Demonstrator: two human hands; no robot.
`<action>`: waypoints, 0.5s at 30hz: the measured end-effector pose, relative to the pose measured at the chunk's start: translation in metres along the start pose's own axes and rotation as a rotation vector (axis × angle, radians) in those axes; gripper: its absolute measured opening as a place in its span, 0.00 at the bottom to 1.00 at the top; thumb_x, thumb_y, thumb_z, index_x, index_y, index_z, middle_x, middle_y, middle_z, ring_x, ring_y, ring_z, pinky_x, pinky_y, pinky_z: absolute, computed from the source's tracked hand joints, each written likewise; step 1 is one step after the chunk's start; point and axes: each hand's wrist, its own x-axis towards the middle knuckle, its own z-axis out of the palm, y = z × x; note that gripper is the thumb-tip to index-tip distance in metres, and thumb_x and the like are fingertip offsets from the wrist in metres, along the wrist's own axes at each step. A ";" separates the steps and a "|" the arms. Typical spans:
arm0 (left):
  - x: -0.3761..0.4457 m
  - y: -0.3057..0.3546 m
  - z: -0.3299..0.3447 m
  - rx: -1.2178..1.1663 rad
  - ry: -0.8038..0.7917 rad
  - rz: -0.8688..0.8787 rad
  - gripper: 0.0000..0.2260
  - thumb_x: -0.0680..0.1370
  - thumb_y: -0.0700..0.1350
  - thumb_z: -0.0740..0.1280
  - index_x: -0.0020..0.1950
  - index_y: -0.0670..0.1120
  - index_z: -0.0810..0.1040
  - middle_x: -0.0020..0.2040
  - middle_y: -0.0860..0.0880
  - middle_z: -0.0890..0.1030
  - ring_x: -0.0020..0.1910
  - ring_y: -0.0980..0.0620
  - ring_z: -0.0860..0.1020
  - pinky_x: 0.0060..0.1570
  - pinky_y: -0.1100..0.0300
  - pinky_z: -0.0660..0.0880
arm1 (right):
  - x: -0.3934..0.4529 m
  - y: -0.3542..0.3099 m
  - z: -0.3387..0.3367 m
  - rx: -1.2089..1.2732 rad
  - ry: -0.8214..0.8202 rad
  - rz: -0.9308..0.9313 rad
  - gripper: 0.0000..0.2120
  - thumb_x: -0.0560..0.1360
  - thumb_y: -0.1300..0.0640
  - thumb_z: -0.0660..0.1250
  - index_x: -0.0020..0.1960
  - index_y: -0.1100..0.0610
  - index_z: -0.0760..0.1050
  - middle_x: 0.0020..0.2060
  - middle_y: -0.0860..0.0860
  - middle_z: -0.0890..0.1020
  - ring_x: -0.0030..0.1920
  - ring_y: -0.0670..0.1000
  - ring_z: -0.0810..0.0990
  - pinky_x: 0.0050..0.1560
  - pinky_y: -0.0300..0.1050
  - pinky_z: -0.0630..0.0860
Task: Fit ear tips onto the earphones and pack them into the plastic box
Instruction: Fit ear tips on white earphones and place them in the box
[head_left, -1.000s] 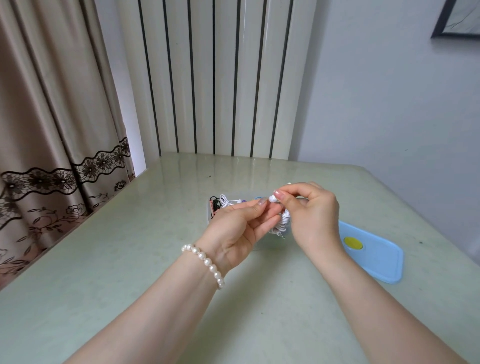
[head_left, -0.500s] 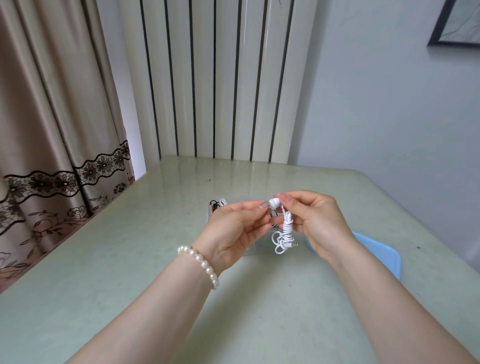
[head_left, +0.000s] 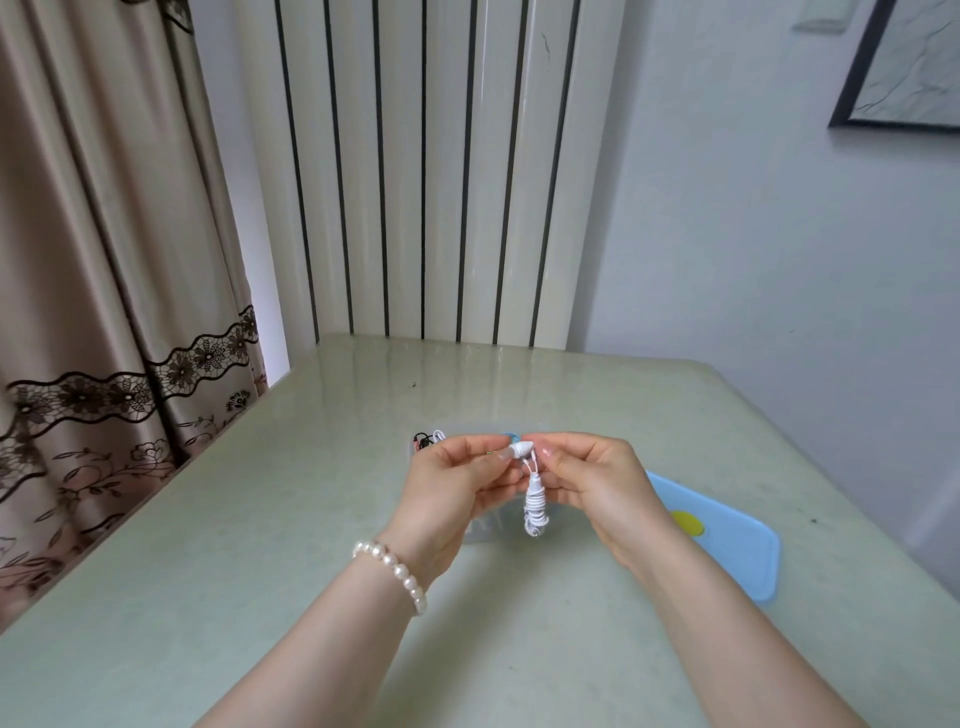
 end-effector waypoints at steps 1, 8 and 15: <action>0.000 0.001 -0.001 0.007 -0.009 0.001 0.06 0.75 0.32 0.64 0.47 0.34 0.80 0.37 0.41 0.83 0.33 0.51 0.81 0.40 0.60 0.80 | -0.001 0.000 -0.001 -0.015 -0.017 -0.004 0.09 0.75 0.68 0.63 0.50 0.62 0.80 0.37 0.55 0.83 0.36 0.50 0.82 0.37 0.38 0.78; 0.001 0.004 -0.005 0.099 -0.043 -0.007 0.06 0.75 0.35 0.65 0.46 0.37 0.81 0.39 0.41 0.83 0.38 0.48 0.81 0.50 0.52 0.78 | -0.002 -0.004 -0.004 -0.018 -0.007 -0.049 0.13 0.70 0.74 0.65 0.46 0.58 0.79 0.35 0.55 0.83 0.32 0.48 0.81 0.36 0.36 0.77; 0.007 0.008 -0.014 0.160 0.099 0.084 0.06 0.75 0.37 0.66 0.41 0.37 0.82 0.38 0.41 0.82 0.32 0.52 0.79 0.38 0.62 0.78 | 0.011 -0.011 -0.022 0.246 0.067 0.088 0.11 0.70 0.74 0.63 0.47 0.62 0.78 0.34 0.56 0.83 0.30 0.53 0.82 0.33 0.40 0.78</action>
